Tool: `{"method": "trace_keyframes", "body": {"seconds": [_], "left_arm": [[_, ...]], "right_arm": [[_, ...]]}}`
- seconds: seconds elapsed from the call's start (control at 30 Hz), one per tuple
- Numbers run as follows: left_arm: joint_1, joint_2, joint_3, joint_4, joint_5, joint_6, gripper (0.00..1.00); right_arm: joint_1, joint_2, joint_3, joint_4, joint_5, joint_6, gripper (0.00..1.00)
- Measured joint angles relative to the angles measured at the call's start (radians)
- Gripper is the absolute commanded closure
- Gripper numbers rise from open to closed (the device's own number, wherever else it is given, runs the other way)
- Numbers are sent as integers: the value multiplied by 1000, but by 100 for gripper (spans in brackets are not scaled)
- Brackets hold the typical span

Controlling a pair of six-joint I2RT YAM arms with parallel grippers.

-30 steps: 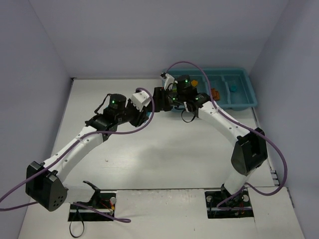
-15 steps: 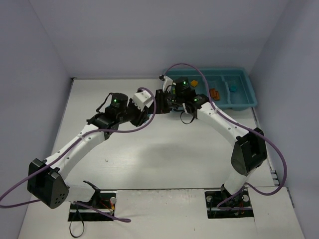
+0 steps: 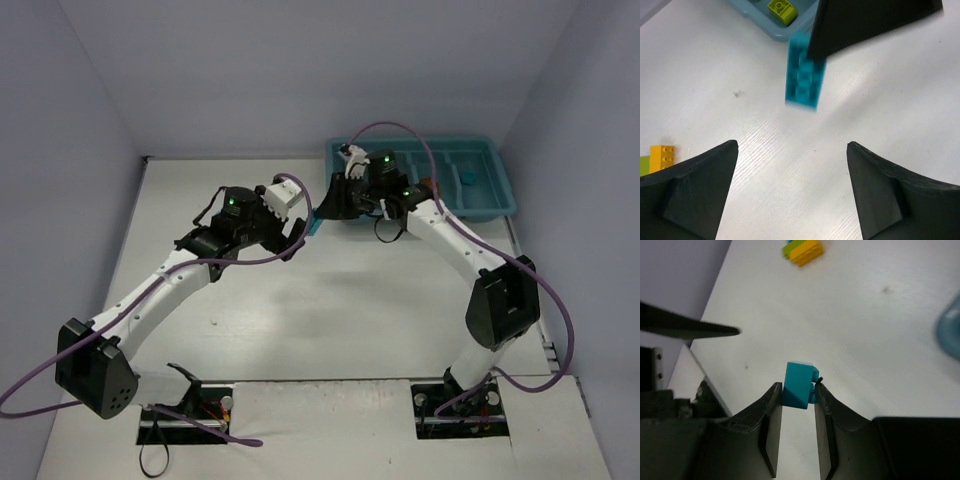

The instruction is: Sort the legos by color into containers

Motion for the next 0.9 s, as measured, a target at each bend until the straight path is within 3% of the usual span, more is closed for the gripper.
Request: {"method": "trace_keyframes", "body": {"seconds": [0.43, 0.47, 0.57, 0.77, 0.9], "left_arm": [[34, -108, -149, 29, -96, -191, 17], [41, -123, -168, 30, -105, -206, 16], [63, -171, -229, 41, -147, -277, 16], [82, -199, -262, 26, -196, -351, 16], [90, -185, -262, 3, -226, -391, 16]], "right_arm": [[-538, 10, 62, 19, 488, -47, 100], [-666, 55, 95, 99, 616, -38, 100], [-684, 119, 156, 102, 648, -18, 100], [-713, 414, 389, 190, 692, 10, 100], [-723, 560, 466, 191, 700, 40, 92]]}}
